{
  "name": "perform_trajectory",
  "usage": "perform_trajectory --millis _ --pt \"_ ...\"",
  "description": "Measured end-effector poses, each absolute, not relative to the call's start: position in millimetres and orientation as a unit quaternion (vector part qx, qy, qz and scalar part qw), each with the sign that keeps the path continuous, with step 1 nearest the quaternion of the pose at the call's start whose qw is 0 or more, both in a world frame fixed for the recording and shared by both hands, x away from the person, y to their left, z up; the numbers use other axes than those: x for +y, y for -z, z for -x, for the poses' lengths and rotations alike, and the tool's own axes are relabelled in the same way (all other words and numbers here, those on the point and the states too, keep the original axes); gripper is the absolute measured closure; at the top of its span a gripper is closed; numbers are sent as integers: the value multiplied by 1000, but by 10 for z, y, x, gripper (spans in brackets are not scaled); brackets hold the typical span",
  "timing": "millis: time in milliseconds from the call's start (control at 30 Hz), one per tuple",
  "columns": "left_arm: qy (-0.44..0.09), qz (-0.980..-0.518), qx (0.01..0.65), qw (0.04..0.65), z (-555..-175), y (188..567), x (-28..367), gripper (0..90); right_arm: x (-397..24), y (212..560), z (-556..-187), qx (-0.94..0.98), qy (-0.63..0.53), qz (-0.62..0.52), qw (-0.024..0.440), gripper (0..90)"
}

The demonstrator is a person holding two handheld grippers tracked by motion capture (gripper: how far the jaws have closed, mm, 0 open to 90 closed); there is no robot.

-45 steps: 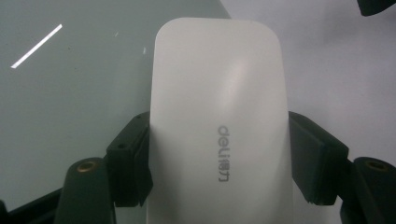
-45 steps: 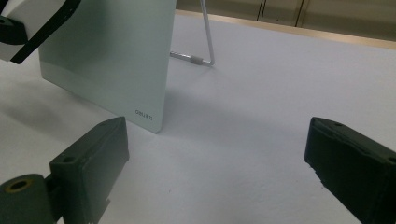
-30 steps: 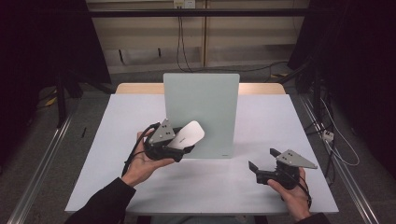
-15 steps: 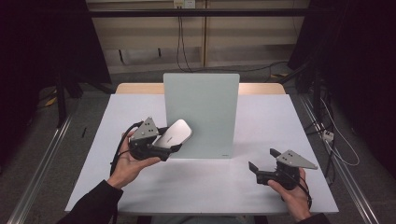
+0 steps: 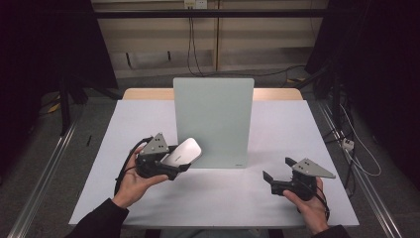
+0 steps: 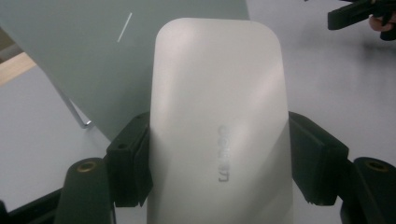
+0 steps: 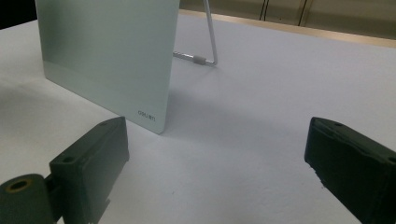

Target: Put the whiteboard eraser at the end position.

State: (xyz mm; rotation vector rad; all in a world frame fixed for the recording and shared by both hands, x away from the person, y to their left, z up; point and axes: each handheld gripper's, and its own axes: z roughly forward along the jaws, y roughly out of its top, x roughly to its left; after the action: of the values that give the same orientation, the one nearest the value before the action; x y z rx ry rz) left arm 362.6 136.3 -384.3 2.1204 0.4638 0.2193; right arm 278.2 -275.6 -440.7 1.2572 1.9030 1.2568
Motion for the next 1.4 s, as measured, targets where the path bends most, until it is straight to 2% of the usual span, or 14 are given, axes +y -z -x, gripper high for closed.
perform_trajectory --millis 567,1033,1400 --pt "-54 -905 148 396 -3497 3952 1031 312 -2762 4407 -2756 707 -465 -461 267 64" --pt "-17 -933 117 339 -3519 4221 655 312 -2753 4408 -2759 709 -465 -459 267 63" --pt "-17 -944 94 317 -3513 4378 401 311 -2753 4408 -2759 709 -466 -457 266 63"
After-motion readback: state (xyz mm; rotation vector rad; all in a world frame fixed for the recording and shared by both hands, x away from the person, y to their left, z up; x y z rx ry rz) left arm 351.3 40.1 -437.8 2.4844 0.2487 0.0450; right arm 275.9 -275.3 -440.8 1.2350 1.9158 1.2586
